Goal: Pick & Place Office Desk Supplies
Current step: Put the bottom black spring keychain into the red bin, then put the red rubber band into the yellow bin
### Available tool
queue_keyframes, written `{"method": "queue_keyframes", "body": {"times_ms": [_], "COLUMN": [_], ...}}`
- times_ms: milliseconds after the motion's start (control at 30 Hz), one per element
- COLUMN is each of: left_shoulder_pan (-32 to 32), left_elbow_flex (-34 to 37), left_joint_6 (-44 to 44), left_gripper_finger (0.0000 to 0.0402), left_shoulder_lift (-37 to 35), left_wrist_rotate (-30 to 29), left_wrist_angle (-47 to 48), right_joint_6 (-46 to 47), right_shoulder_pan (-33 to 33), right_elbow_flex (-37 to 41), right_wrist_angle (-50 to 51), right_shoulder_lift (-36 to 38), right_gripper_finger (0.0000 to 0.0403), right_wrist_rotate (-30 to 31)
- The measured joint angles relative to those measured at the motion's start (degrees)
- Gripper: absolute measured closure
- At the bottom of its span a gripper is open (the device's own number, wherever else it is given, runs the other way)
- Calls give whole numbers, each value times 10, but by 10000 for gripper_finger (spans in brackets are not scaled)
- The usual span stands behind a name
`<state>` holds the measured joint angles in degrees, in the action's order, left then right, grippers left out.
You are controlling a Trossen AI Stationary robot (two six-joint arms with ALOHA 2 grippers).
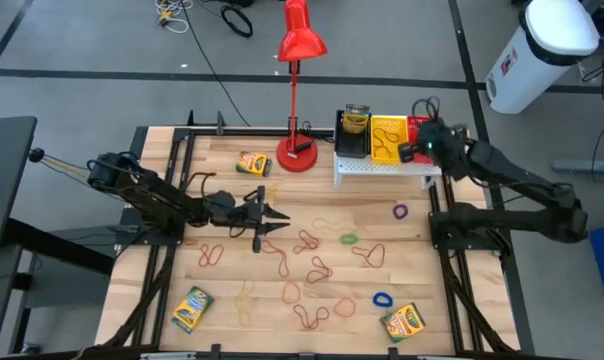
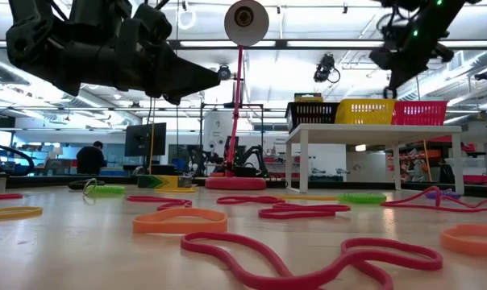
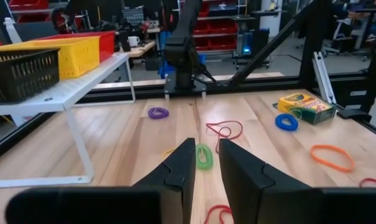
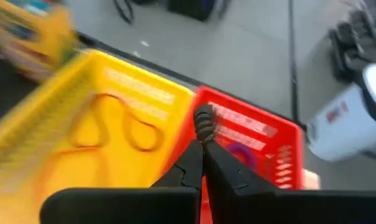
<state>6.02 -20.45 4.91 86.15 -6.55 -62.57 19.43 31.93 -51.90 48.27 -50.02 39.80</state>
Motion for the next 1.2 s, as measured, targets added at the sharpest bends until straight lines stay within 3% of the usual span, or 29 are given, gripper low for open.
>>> {"method": "queue_keyframes", "body": {"times_ms": [167,333,567,733,1000,1100,1200], "left_shoulder_pan": [0,0,0,0,0,0,0], "left_elbow_flex": [0,0,0,0,0,0,0], "left_joint_6": [0,-10,-26,-39,-39,-31,-26], "left_gripper_finger": [324,324,324,324,324,324,329], "left_shoulder_lift": [0,0,0,1,1,1,1], "left_wrist_rotate": [0,20,37,36,-54,-55,-75], "left_wrist_angle": [1,3,16,26,44,55,62], "right_joint_6": [-19,-21,-29,-32,-24,-7,-4], "right_shoulder_pan": [83,117,124,124,123,122,93], "right_elbow_flex": [0,0,0,0,-36,-68,-74], "right_wrist_angle": [5,59,95,103,156,179,174], "right_shoulder_lift": [-8,-8,-8,-8,-7,-2,14], "right_gripper_finger": [395,387,368,324,230,225,248], "right_wrist_rotate": [-46,-80,-91,-93,-79,-79,-83]}}
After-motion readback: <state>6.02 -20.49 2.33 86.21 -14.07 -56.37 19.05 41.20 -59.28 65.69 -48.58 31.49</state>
